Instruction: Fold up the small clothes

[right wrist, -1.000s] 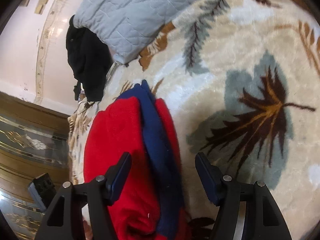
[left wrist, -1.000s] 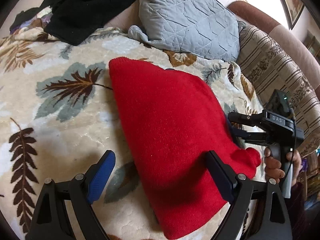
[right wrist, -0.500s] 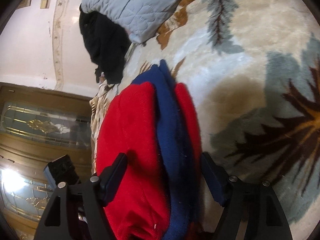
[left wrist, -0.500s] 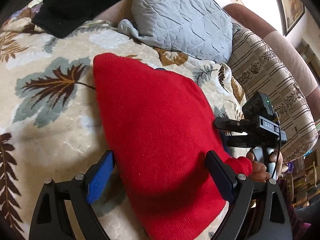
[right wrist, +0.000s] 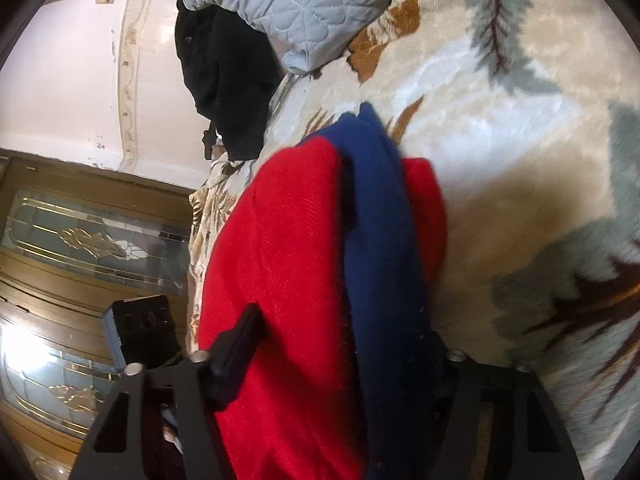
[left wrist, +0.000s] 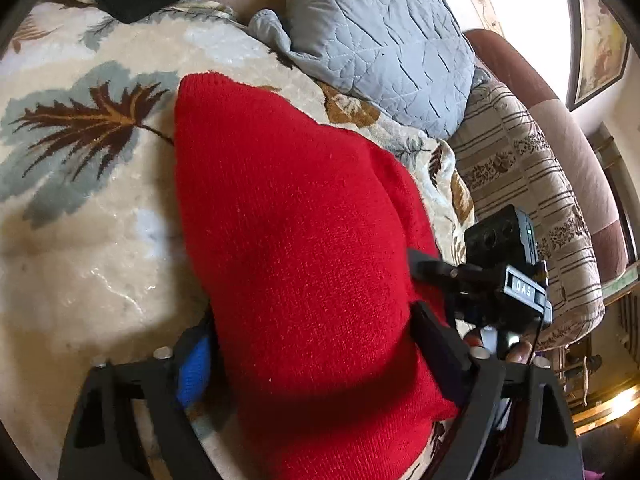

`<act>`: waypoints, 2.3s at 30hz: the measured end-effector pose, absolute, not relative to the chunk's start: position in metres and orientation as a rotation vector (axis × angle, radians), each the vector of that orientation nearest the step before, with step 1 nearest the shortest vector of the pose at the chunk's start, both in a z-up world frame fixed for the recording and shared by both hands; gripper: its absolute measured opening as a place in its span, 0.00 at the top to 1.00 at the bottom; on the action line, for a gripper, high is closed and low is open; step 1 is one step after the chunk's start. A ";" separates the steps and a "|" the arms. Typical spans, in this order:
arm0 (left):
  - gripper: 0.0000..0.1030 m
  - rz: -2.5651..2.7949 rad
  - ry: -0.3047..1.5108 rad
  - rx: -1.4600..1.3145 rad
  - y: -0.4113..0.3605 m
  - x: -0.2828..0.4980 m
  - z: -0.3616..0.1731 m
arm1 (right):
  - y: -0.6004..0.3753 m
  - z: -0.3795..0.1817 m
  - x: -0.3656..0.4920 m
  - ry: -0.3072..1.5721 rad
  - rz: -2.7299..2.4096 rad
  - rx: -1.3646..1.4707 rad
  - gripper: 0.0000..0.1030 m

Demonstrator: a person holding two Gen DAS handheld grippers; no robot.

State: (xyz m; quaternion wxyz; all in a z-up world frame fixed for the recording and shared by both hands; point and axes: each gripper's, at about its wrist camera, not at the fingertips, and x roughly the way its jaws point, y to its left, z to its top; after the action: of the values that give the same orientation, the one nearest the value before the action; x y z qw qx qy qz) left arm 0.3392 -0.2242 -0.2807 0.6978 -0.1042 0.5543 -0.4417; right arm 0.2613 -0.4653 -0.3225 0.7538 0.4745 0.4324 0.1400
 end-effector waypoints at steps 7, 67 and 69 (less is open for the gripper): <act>0.49 -0.996 1.211 -0.300 -0.211 0.340 -0.266 | -0.452 -0.295 0.257 0.910 0.275 0.970 0.49; 0.34 -0.637 1.123 -0.133 -0.079 0.205 -0.229 | -0.353 -0.215 0.170 0.758 0.062 0.606 0.35; 0.34 -0.605 1.123 -0.086 -0.080 0.202 -0.226 | -0.340 -0.214 0.181 0.762 0.100 0.585 0.39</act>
State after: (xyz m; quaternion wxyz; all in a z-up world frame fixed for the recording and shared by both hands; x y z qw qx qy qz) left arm 0.2021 -0.0805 -0.2258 0.8026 -0.0399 0.5241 -0.2821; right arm 0.1811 -0.3401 -0.2145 0.8857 0.2814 0.3662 0.0482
